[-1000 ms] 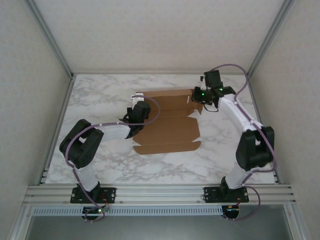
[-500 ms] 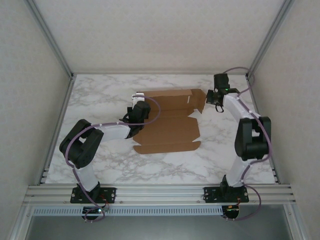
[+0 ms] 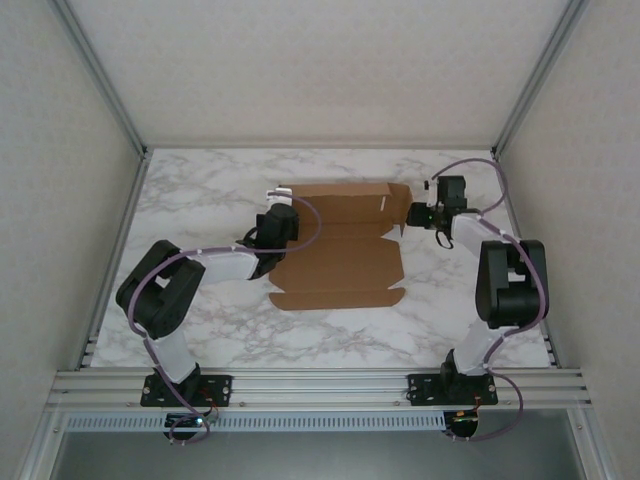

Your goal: Fold the paper box

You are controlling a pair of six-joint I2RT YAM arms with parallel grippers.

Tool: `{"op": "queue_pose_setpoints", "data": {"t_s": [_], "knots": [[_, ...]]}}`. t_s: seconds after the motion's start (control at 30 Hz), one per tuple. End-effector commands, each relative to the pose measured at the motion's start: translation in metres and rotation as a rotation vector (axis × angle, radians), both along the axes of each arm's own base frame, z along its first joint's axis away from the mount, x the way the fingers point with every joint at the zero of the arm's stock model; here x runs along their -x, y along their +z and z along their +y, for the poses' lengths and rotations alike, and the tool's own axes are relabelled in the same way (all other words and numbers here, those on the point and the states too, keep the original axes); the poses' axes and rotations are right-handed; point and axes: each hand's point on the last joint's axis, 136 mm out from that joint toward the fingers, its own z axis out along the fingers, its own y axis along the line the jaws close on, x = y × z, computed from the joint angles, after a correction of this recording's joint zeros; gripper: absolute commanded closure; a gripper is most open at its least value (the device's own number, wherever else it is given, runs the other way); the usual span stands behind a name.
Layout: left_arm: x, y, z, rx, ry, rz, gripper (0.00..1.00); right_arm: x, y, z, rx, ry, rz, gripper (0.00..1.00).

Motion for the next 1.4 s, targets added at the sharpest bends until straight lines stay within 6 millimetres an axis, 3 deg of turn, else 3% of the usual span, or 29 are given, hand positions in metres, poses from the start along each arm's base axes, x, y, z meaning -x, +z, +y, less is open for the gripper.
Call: {"op": "queue_pose_setpoints", "data": {"t_s": [0.0,0.07,0.13,0.27,0.4,0.63,0.7,0.93,1.2,1.37], "knots": [[-0.008,0.024,0.009,0.031,-0.041,-0.050,1.00,0.004,0.039,0.006,-0.038,0.027,-0.237,0.41],[-0.015,0.028,0.017,0.048,-0.068,-0.050,1.00,0.012,0.067,0.002,-0.050,0.004,-0.408,0.42],[-0.024,0.030,0.024,0.082,-0.094,-0.043,1.00,0.019,0.074,0.011,-0.019,0.081,-0.478,0.42],[-0.037,0.036,0.025,0.040,-0.161,-0.068,1.00,0.031,0.066,0.024,0.083,0.199,-0.452,0.41],[-0.036,0.036,0.016,-0.030,-0.280,-0.087,1.00,0.037,0.063,0.029,0.119,0.266,-0.441,0.44],[-0.037,0.040,0.032,-0.010,-0.286,-0.105,1.00,0.041,0.044,0.029,0.194,0.332,-0.352,0.59],[-0.039,0.039,0.035,-0.003,-0.274,-0.104,1.00,0.042,0.046,0.026,0.204,0.324,-0.361,0.61],[-0.044,0.034,0.036,0.001,-0.252,-0.086,1.00,0.051,0.047,0.047,0.103,0.429,-0.372,0.60],[-0.035,0.036,0.029,0.019,-0.307,-0.095,1.00,0.029,0.032,0.039,0.208,0.440,-0.315,0.57],[-0.035,0.034,0.025,0.028,-0.327,-0.088,1.00,0.034,0.030,0.058,0.172,0.526,-0.302,0.56]]}}
